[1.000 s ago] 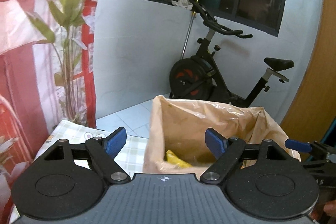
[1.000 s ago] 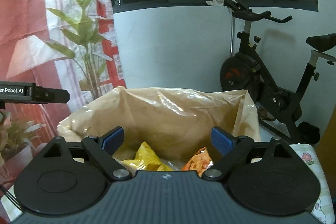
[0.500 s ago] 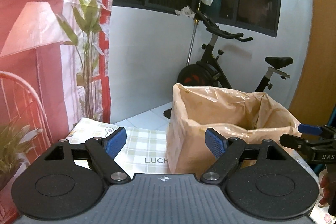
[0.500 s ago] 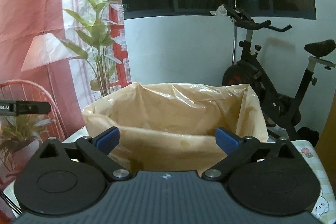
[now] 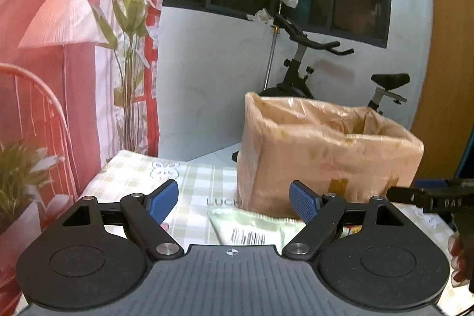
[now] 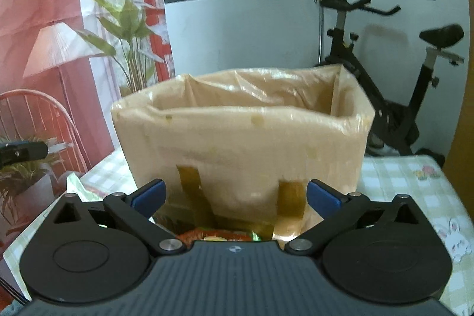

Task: Organize snacks
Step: 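Grasp pale green bag with left tool while right tool grasps green corn-chip bag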

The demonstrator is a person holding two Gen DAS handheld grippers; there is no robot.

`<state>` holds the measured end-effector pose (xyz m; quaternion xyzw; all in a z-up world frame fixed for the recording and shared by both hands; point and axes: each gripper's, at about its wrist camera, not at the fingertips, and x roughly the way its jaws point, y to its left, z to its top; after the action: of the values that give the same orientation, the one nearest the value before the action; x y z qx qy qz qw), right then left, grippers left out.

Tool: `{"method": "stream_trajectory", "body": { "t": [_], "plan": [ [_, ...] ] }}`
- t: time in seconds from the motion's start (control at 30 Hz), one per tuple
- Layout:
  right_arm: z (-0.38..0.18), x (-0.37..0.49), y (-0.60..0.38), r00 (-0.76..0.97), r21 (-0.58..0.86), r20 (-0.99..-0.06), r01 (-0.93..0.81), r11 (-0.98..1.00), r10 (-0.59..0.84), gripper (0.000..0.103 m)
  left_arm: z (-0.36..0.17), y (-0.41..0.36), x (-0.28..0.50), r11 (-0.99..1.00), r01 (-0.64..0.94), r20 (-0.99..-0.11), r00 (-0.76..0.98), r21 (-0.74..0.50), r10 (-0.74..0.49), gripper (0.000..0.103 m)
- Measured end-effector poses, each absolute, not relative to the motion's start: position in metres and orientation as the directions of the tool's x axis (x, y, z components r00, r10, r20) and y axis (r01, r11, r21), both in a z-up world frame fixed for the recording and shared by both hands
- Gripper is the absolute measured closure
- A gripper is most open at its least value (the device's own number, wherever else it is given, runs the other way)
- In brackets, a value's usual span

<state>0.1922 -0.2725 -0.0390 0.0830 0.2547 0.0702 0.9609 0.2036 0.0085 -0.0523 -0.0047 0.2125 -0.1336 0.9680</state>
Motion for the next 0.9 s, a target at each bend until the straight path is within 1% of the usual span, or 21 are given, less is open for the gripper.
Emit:
{"method": "stream_trajectory", "body": {
  "t": [0.13,0.33,0.47,0.6,0.73,0.9],
  "plan": [
    [-0.048,0.191,-0.273,0.85,0.208,-0.494,-0.091,0.974,0.185,0.0,-0.068,0.007,0.198,0.97,0.236,-0.439,0.866,-0.066,-0.24,0.019],
    [-0.061,0.188,-0.275,0.845,0.213,-0.503,-0.081,0.974,0.181,0.0,-0.086,0.004,0.184,0.971,0.239,-0.475,0.851,-0.026,-0.222,0.019],
    [-0.07,0.183,-0.275,0.843,0.234,-0.506,-0.07,0.97,0.183,0.0,-0.092,0.0,0.177,0.962,0.272,-0.485,0.842,0.001,-0.238,0.019],
    [-0.077,0.181,-0.272,0.834,0.258,-0.514,-0.074,0.963,0.201,0.0,-0.096,-0.008,0.174,0.949,0.316,-0.504,0.82,0.0,-0.273,0.019],
    [-0.079,0.176,-0.267,0.833,0.268,-0.507,-0.095,0.959,0.224,0.0,-0.102,-0.019,0.171,0.932,0.361,-0.527,0.796,0.02,-0.297,0.015],
    [-0.081,0.173,-0.266,0.833,0.278,-0.5,-0.105,0.955,0.237,0.0,-0.112,-0.031,0.175,0.925,0.37,-0.546,0.793,0.08,-0.27,0.012]
  ]
}}
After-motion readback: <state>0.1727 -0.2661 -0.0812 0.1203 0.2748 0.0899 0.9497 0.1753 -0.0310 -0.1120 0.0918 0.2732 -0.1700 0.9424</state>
